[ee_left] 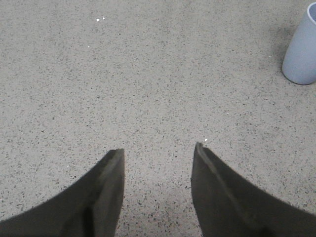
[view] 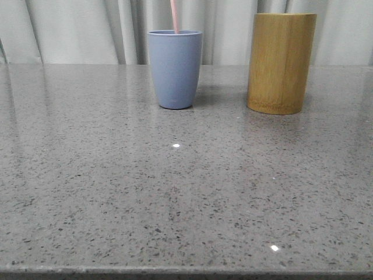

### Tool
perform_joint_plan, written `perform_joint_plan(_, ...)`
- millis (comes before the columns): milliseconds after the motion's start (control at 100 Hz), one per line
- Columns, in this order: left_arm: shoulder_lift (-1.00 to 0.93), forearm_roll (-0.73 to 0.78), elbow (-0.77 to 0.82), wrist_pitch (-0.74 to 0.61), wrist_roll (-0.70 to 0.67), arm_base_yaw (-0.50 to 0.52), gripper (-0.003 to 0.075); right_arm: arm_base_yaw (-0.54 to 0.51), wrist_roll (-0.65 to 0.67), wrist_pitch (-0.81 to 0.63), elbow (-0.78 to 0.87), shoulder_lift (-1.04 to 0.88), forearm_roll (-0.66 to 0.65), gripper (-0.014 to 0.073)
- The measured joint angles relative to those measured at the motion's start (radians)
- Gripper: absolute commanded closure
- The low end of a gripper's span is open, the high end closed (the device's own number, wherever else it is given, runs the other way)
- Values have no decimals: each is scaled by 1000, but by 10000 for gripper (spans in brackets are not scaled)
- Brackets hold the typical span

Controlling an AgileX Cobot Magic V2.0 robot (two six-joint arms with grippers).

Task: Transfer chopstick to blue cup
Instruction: 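Carry the straw with the right gripper over the blue cup, then lower the straw into the blue cup and open the right gripper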

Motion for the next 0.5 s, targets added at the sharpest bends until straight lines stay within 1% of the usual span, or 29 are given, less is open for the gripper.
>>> perform_joint_plan(70, 0, 0, 0, 0, 0, 0, 404, 0, 0, 4, 0, 4, 0, 369)
perform_joint_plan(120, 0, 0, 0, 0, 0, 0, 404, 0, 0, 8, 0, 6, 0, 344)
perform_joint_plan(500, 0, 0, 0, 2, 0, 0, 404, 0, 0, 48, 0, 6, 0, 347)
